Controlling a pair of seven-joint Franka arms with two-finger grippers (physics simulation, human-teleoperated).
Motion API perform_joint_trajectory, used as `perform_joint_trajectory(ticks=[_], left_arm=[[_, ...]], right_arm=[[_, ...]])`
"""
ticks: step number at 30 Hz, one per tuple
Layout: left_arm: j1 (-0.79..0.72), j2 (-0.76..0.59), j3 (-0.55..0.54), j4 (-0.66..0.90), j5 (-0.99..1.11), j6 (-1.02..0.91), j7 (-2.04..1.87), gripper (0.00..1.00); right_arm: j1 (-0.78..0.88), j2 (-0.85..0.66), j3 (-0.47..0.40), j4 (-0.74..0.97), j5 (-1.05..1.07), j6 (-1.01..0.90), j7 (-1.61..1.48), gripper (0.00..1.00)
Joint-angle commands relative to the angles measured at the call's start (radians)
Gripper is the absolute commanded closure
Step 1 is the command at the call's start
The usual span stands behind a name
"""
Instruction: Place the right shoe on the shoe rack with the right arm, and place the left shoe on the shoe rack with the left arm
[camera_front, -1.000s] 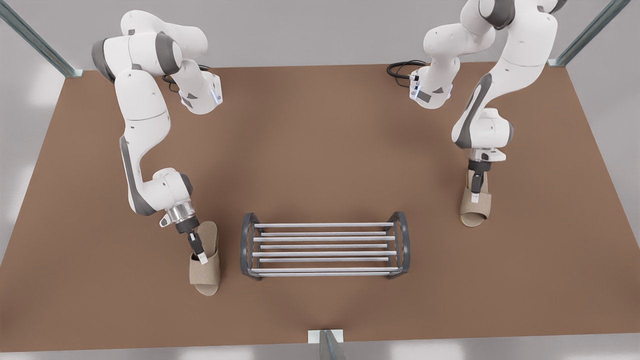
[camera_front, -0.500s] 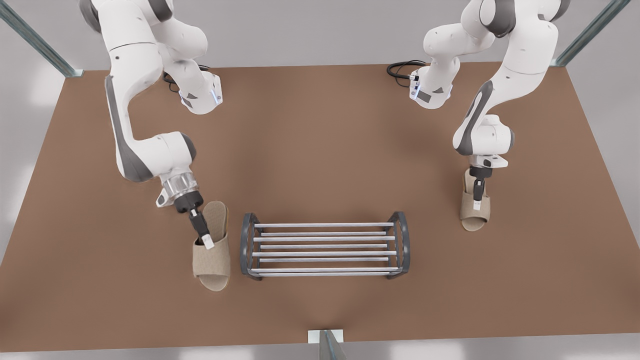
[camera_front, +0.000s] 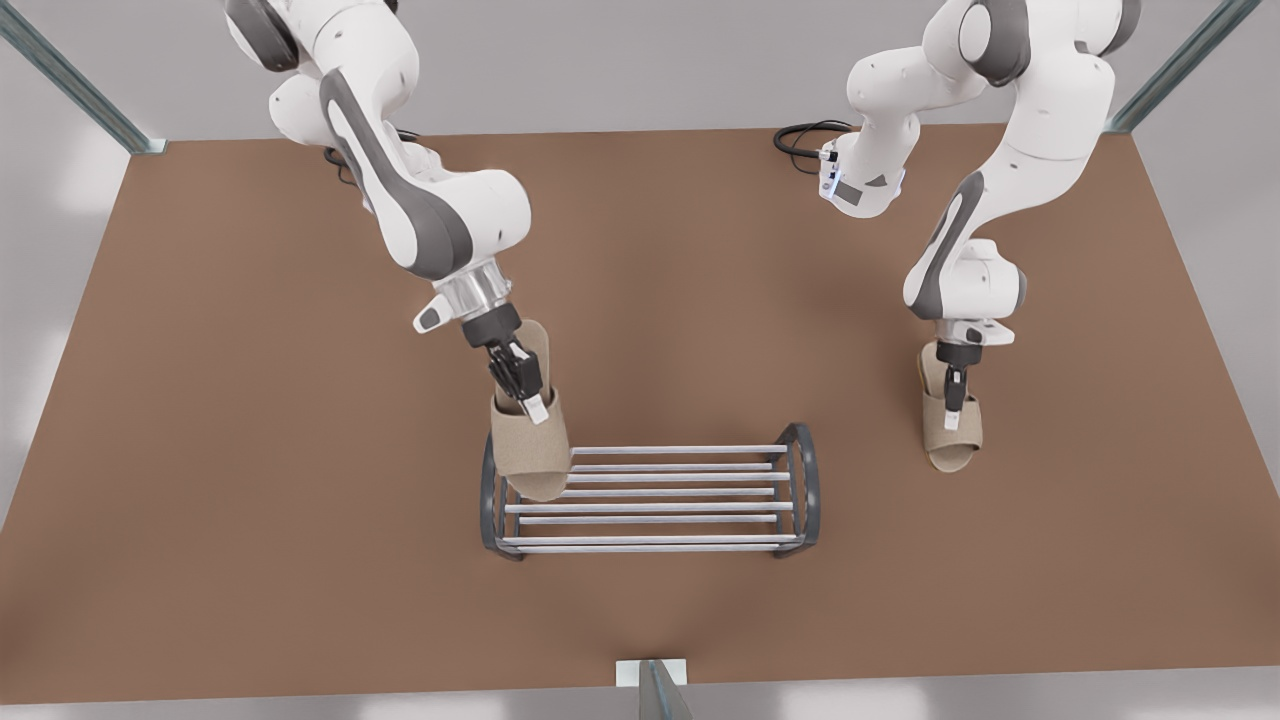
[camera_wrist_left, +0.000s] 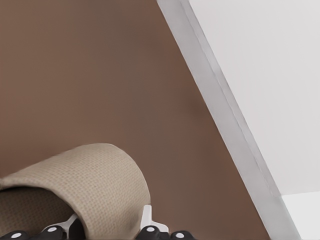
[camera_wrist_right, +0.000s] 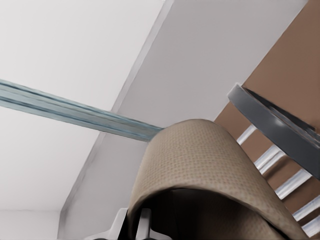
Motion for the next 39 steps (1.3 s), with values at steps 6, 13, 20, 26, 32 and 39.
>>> perform_joint_trajectory(ticks=[6, 13, 20, 26, 32, 39], left_arm=[[0.0, -0.014, 0.0, 0.002, 0.0, 0.007, -0.049, 0.37], [0.0, -0.134, 0.0, 0.16, -0.033, -0.074, 0.084, 0.79], [0.0, -0.168, -0.072, 0.228, -0.042, 0.171, -0.091, 0.79], [-0.002, -0.191, -0.245, 0.49, -0.043, 0.745, -0.465, 0.79], [-0.018, -0.177, -0.466, 0.771, -0.06, 0.905, -0.637, 0.79], [-0.56, -0.037, -0.313, 0.926, 0.059, 0.901, -0.637, 0.79]], right_arm=[[0.127, 0.192, -0.092, 0.182, -0.049, 0.082, 0.107, 0.79], [0.127, 0.257, -0.078, 0.145, -0.154, 0.069, 0.209, 0.0], [0.112, 0.257, -0.04, 0.134, -0.157, 0.066, 0.206, 0.0], [0.04, 0.01, 0.152, 0.007, -0.066, 0.089, 0.429, 0.0], [-0.264, -0.13, 0.29, -0.126, -0.083, 0.085, 0.16, 0.0], [-0.355, -0.105, 0.228, -0.123, -0.138, -0.003, -0.117, 0.0]])
